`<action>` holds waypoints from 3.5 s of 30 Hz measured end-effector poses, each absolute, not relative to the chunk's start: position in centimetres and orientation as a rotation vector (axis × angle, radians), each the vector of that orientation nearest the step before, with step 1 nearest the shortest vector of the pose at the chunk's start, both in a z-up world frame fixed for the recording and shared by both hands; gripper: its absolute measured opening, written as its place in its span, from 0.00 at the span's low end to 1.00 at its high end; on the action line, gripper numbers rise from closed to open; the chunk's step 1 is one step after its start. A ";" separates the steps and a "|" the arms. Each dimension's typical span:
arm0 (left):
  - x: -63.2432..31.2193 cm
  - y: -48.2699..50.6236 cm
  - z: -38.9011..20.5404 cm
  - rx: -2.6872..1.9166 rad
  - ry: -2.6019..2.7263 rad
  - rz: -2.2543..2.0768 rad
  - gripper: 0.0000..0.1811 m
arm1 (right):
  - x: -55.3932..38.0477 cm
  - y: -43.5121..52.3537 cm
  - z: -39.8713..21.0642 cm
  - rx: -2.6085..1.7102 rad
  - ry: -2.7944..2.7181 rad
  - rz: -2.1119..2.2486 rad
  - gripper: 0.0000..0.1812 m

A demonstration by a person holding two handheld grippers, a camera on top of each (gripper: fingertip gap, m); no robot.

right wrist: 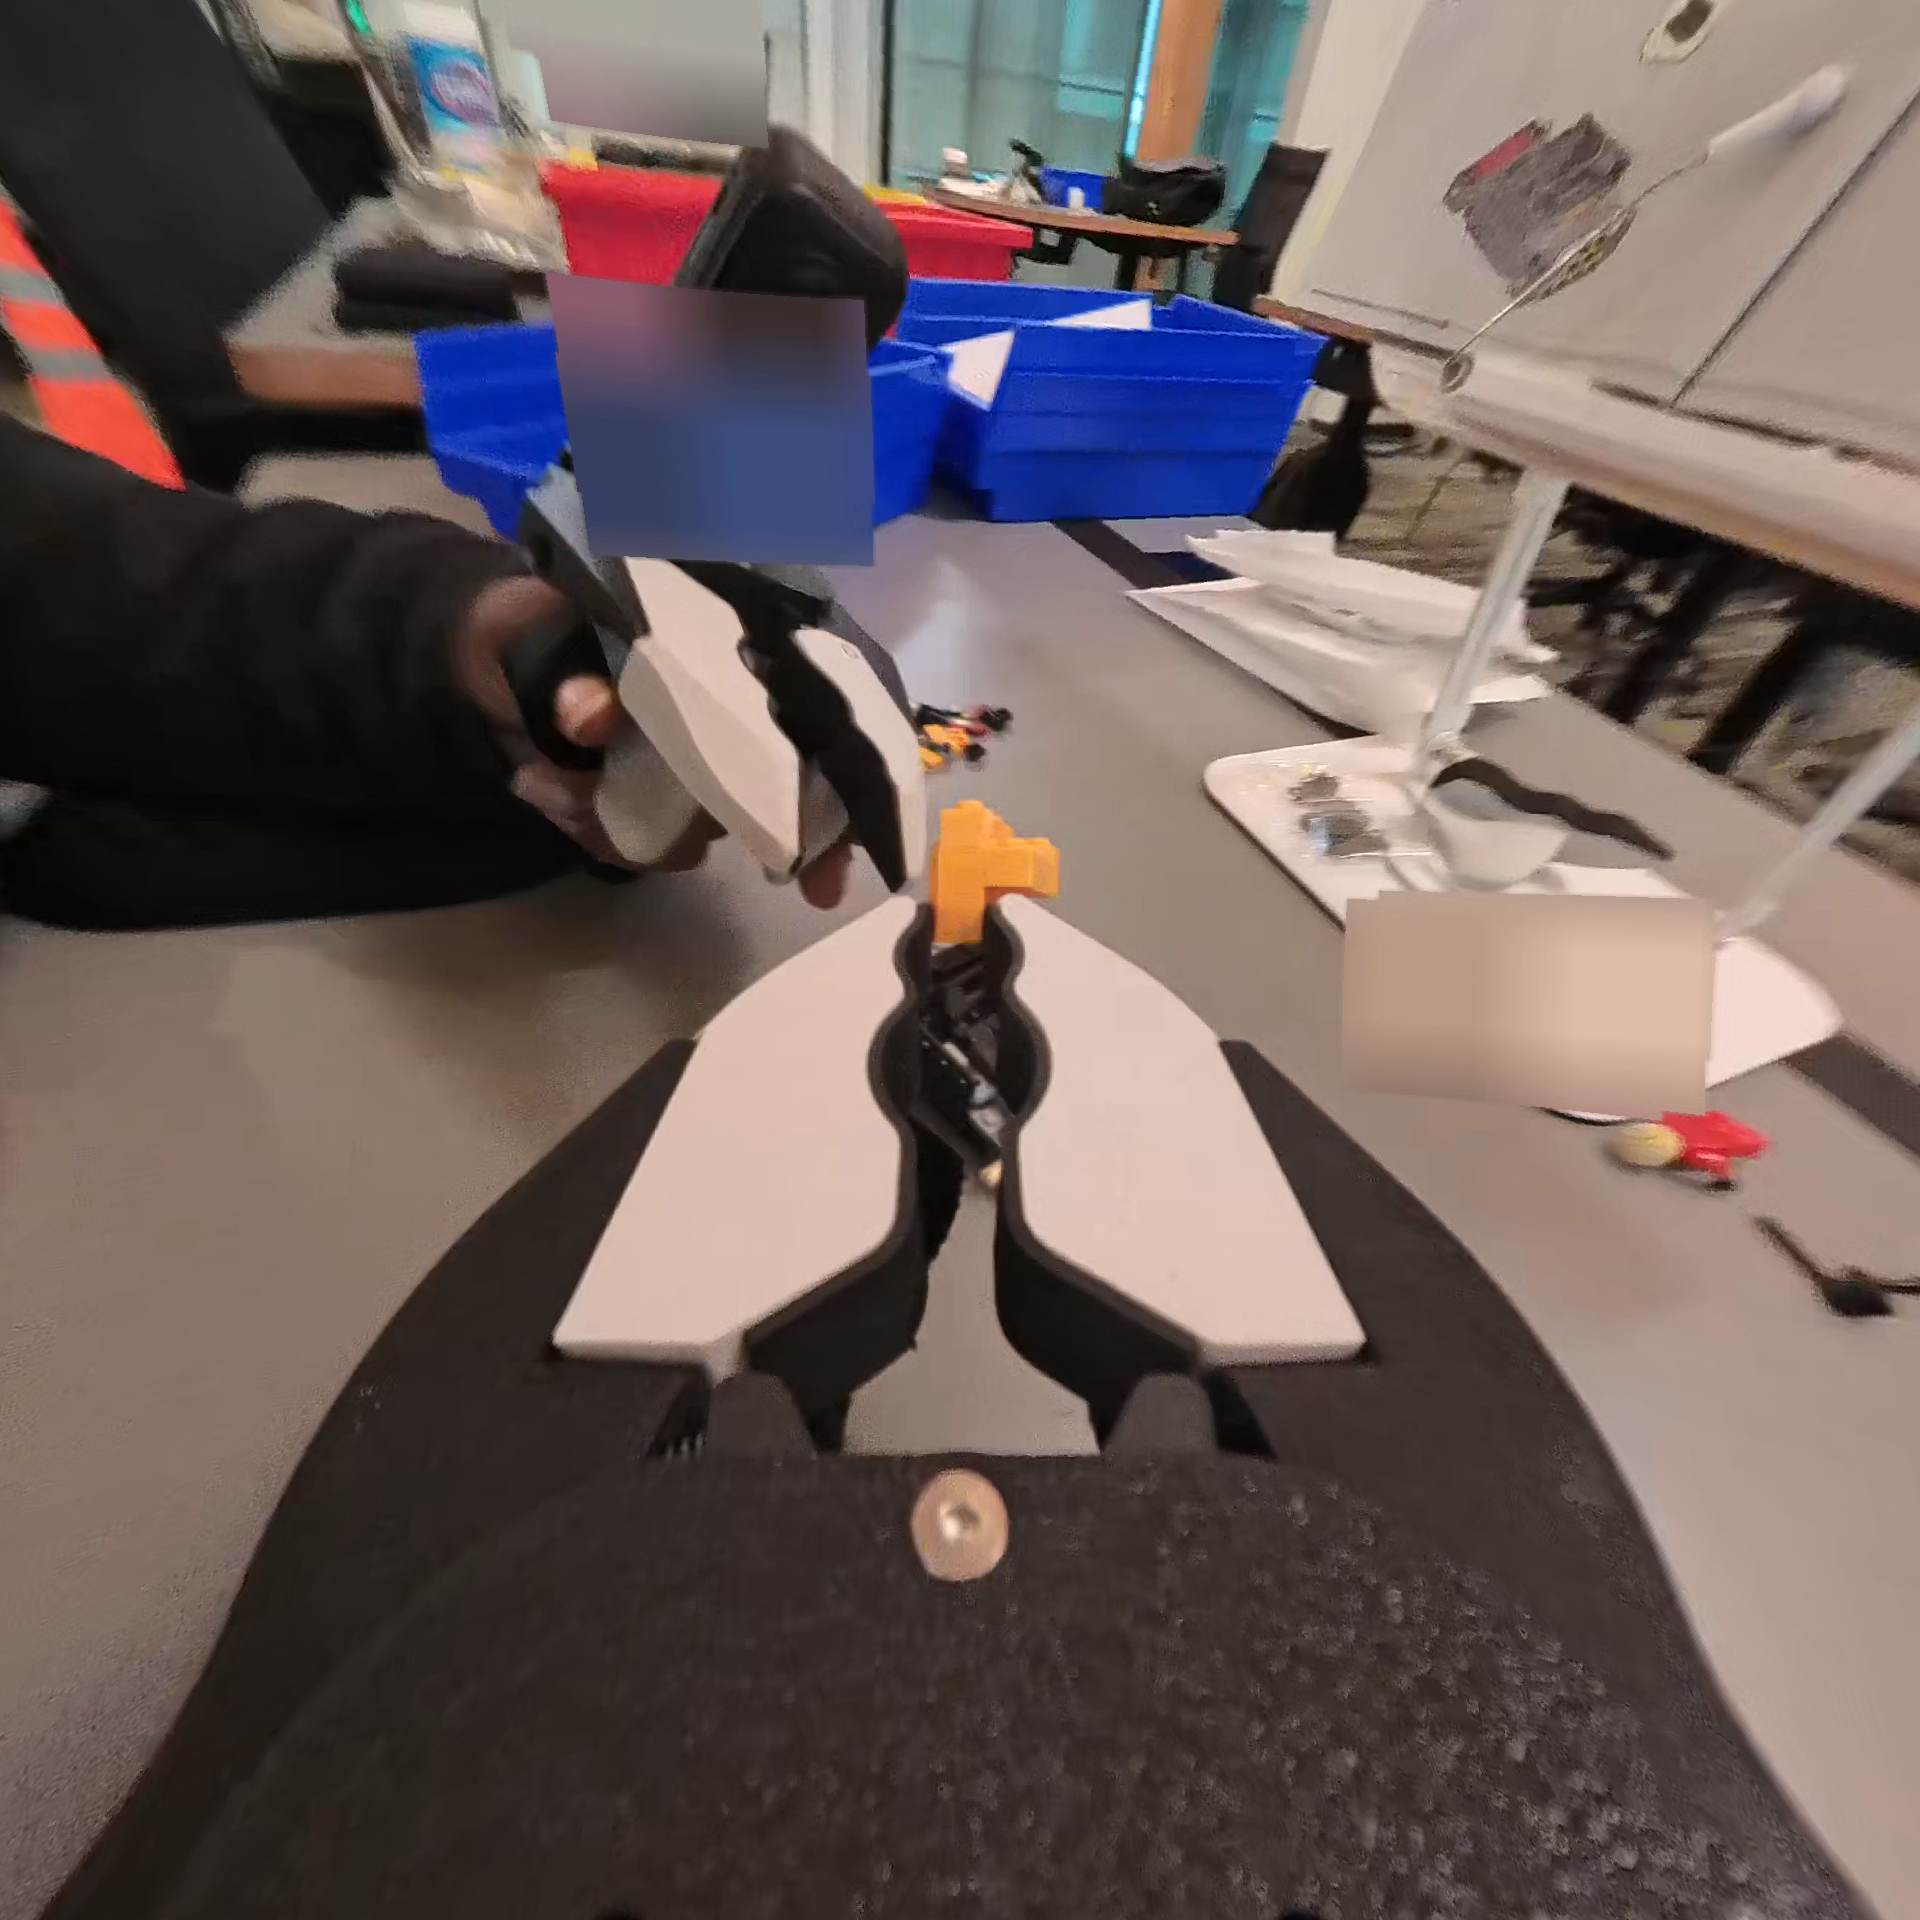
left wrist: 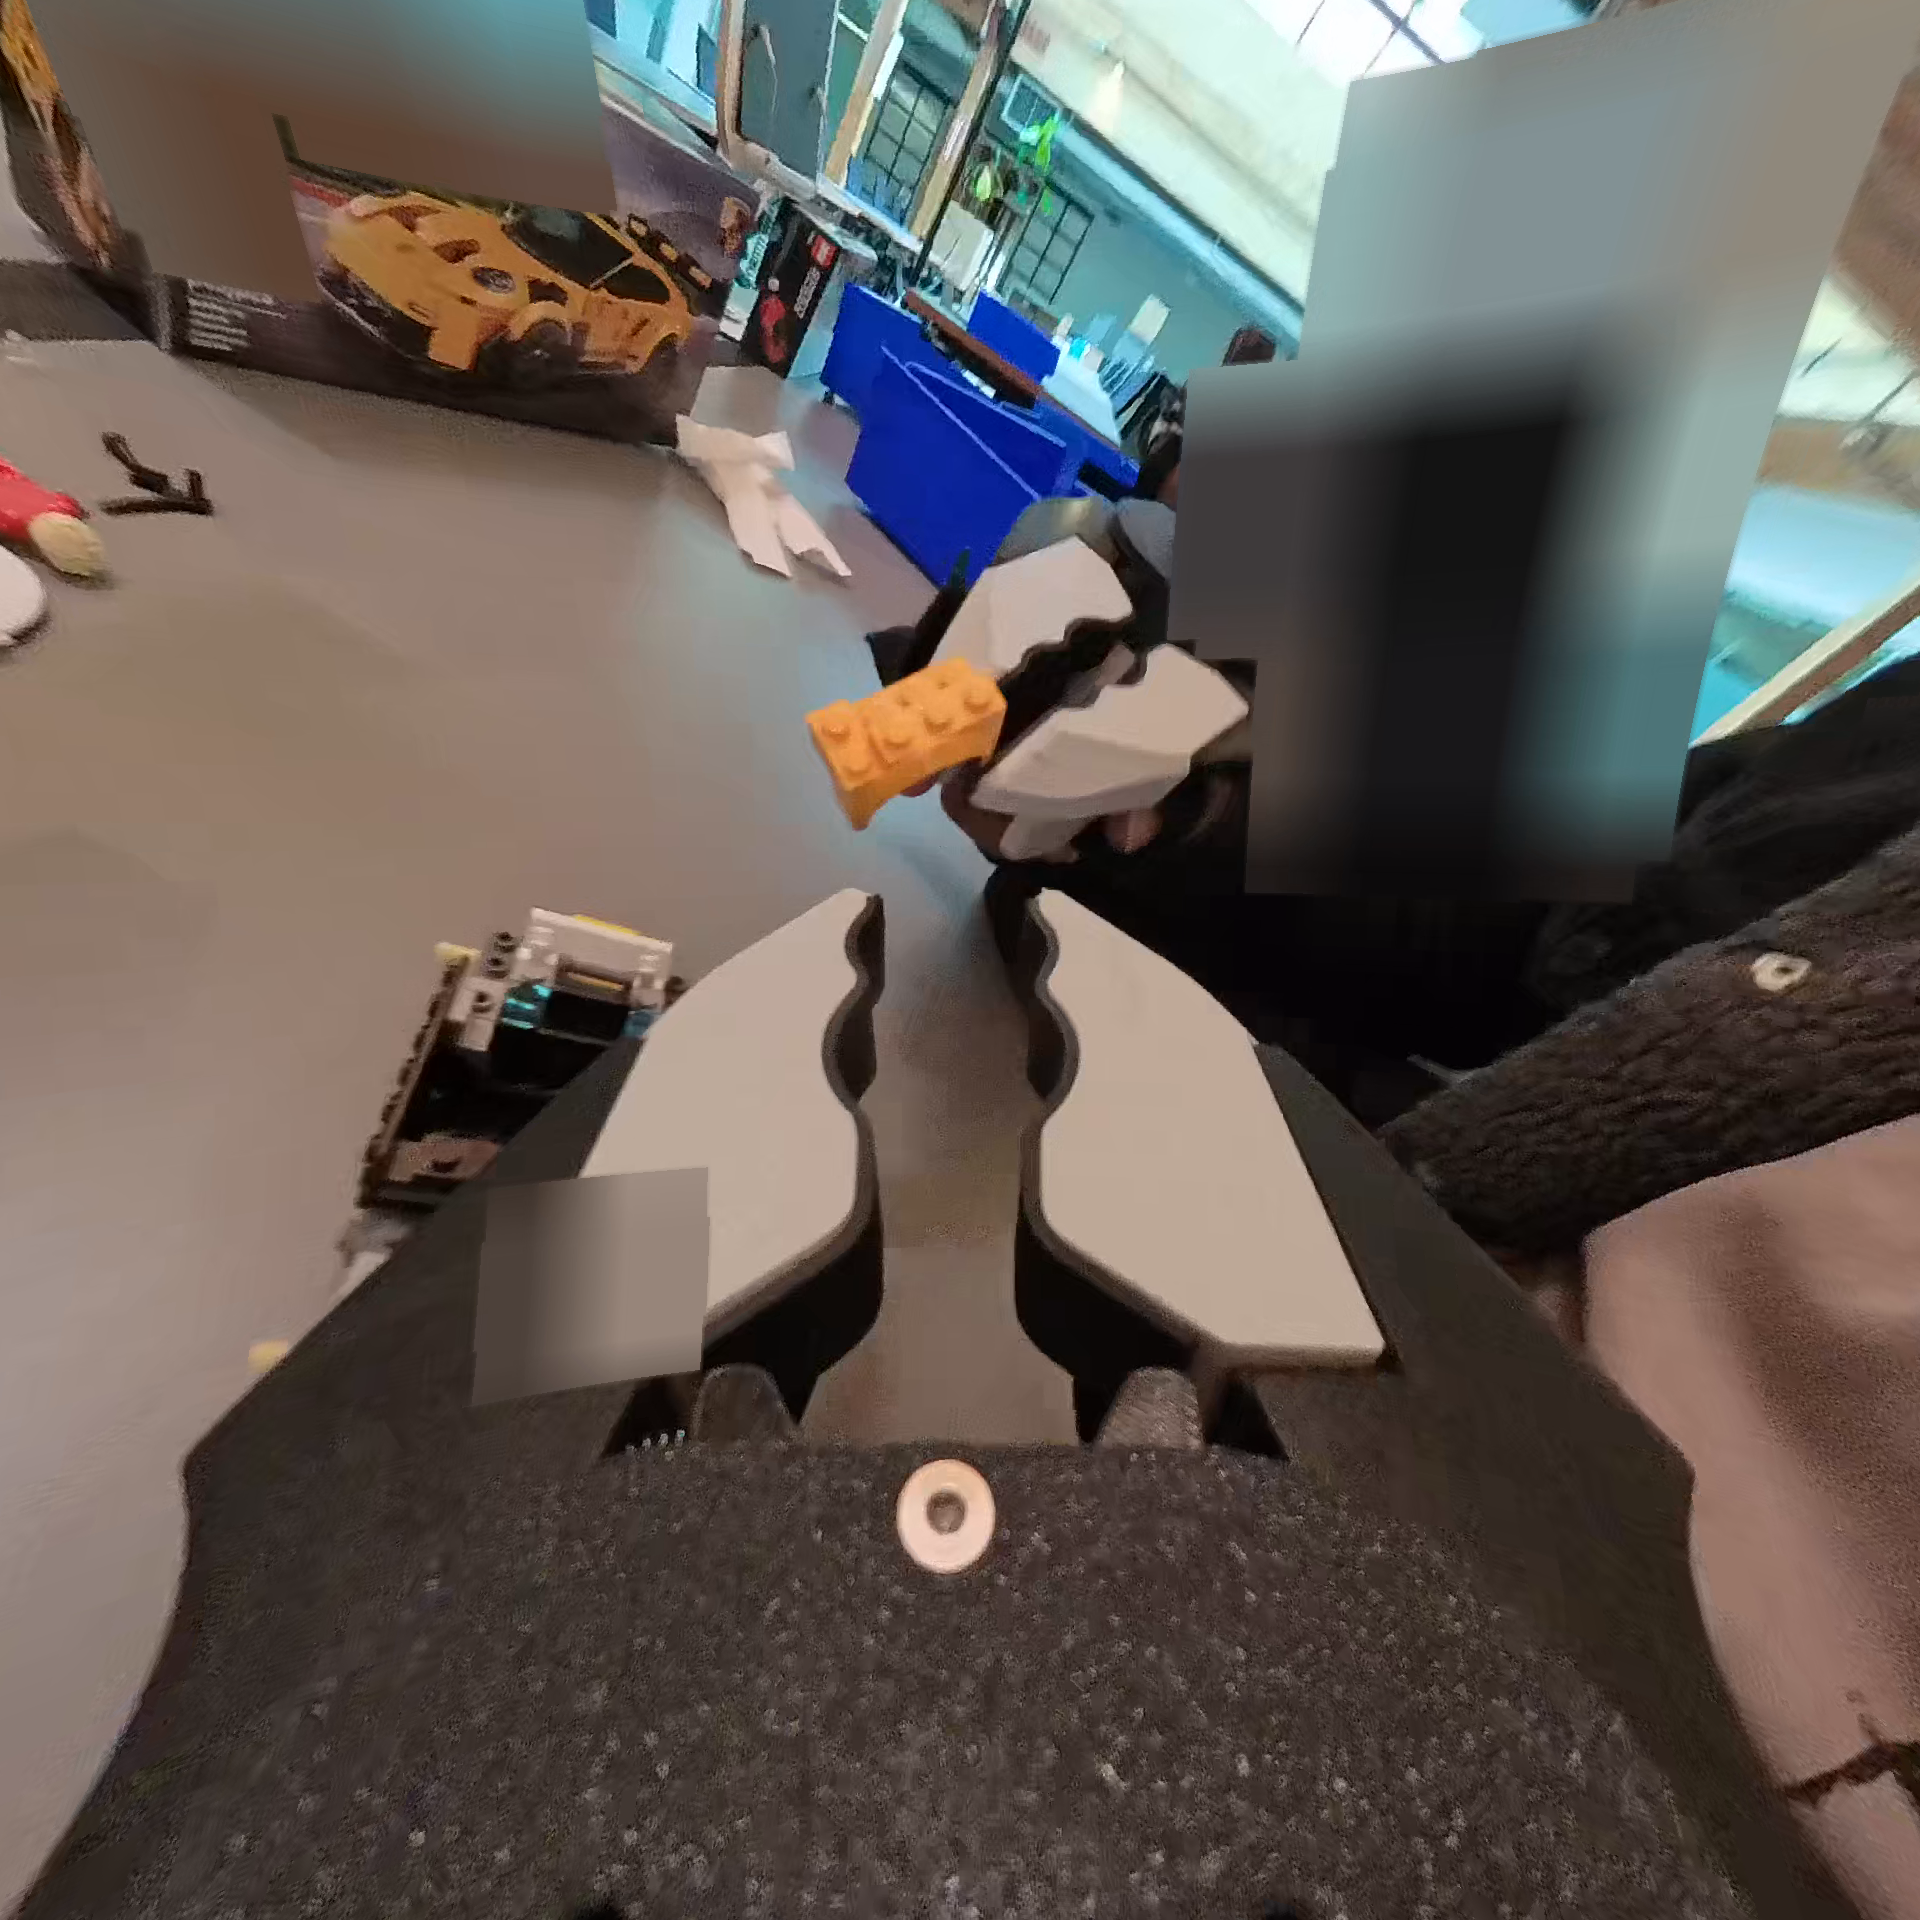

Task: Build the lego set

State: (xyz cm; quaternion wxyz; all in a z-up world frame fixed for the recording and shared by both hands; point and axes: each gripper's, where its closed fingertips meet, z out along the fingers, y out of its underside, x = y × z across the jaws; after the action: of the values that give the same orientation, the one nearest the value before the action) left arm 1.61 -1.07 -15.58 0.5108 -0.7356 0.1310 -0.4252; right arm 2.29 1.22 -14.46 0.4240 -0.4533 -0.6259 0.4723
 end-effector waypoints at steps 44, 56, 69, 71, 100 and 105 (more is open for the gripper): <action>3.7 -4.9 -16.2 -1.880 0.462 -1.518 0.06 | 4.2 -3.6 -15.5 -0.871 -1.900 1.255 0.17; 6.5 -7.7 -17.3 -1.943 0.692 -1.588 0.06 | 5.9 -7.8 -17.5 -0.795 -2.117 1.459 0.11; 4.3 -4.2 -14.8 -1.735 0.648 -1.066 0.18 | 4.4 -3.6 -14.0 -0.811 -1.753 1.446 0.11; 4.6 -3.7 -14.7 -1.721 0.669 -0.932 0.15 | 4.3 -3.5 -13.7 -0.779 -1.717 1.418 0.11; 2.9 -2.8 -17.7 -1.866 0.865 -0.426 0.17 | 4.1 -2.4 -16.3 -0.943 -1.866 1.322 0.11; -1.8 -0.8 -20.0 -2.062 0.687 -0.326 0.34 | 3.9 2.2 -15.7 -0.995 -1.871 1.214 0.11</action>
State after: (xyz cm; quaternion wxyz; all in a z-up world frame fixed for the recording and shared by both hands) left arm -1.82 -0.85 -20.02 0.4544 -0.8358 0.2784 -0.1320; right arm 3.88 2.23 -15.75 0.3429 -0.3826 -0.7197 0.4669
